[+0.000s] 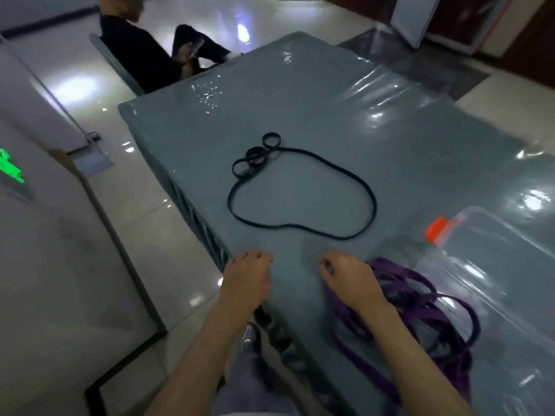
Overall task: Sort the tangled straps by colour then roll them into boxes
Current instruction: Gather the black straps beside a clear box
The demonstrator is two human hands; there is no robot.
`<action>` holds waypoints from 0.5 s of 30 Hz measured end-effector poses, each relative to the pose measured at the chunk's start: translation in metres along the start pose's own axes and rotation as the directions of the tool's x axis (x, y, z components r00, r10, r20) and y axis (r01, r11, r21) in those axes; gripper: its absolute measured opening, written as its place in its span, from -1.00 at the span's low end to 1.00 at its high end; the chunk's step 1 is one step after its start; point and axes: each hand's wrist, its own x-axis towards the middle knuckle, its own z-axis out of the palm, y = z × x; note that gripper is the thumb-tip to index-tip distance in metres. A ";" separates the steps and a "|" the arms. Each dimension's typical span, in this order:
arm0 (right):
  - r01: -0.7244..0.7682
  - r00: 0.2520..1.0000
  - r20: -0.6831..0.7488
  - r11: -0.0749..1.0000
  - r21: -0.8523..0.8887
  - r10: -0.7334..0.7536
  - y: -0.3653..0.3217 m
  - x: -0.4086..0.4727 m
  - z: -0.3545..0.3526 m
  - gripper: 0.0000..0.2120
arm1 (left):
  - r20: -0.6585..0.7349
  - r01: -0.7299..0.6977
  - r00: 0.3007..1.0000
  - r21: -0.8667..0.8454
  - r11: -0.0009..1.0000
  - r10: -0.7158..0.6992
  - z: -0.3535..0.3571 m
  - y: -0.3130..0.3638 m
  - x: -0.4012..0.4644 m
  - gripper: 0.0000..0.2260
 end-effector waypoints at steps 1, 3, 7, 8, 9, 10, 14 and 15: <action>-0.048 0.998 0.027 0.999 -0.006 0.048 -0.004 0.013 0.004 -0.84 | 0.040 -0.024 0.999 -0.007 1.000 0.025 -0.002 -0.010 0.016 -0.73; -0.128 0.989 0.067 0.992 -0.019 0.129 -0.008 0.035 0.010 -0.82 | 0.111 -0.082 0.990 0.001 0.997 0.082 -0.007 -0.025 0.044 -0.65; -0.312 0.949 0.082 0.946 0.091 0.305 0.009 0.068 0.018 -0.79 | 0.160 -0.163 0.975 0.045 0.986 0.154 -0.010 -0.045 0.099 -0.63; -0.362 0.931 0.096 0.925 0.115 0.352 0.016 0.075 0.021 -0.76 | 0.185 -0.181 0.969 0.061 0.982 0.167 -0.009 -0.048 0.111 -0.62; -0.406 0.913 0.109 0.905 0.130 0.393 0.022 0.081 0.024 -0.71 | 0.224 -0.193 0.959 0.080 0.978 0.171 -0.006 -0.049 0.122 -0.60; -0.444 0.895 0.116 0.885 0.141 0.430 0.028 0.087 0.028 -0.64 | 0.273 -0.198 0.947 0.095 0.976 0.166 -0.001 -0.049 0.131 -0.57; -0.576 0.817 0.106 0.805 0.140 0.566 0.047 0.106 0.046 -0.41 | 0.338 -0.223 0.929 0.181 0.958 0.152 0.023 -0.056 0.158 -0.46; -0.591 0.807 0.110 0.797 0.123 0.581 0.050 0.111 0.050 -0.39 | 0.288 -0.242 0.939 0.176 0.954 0.185 0.026 -0.061 0.164 -0.45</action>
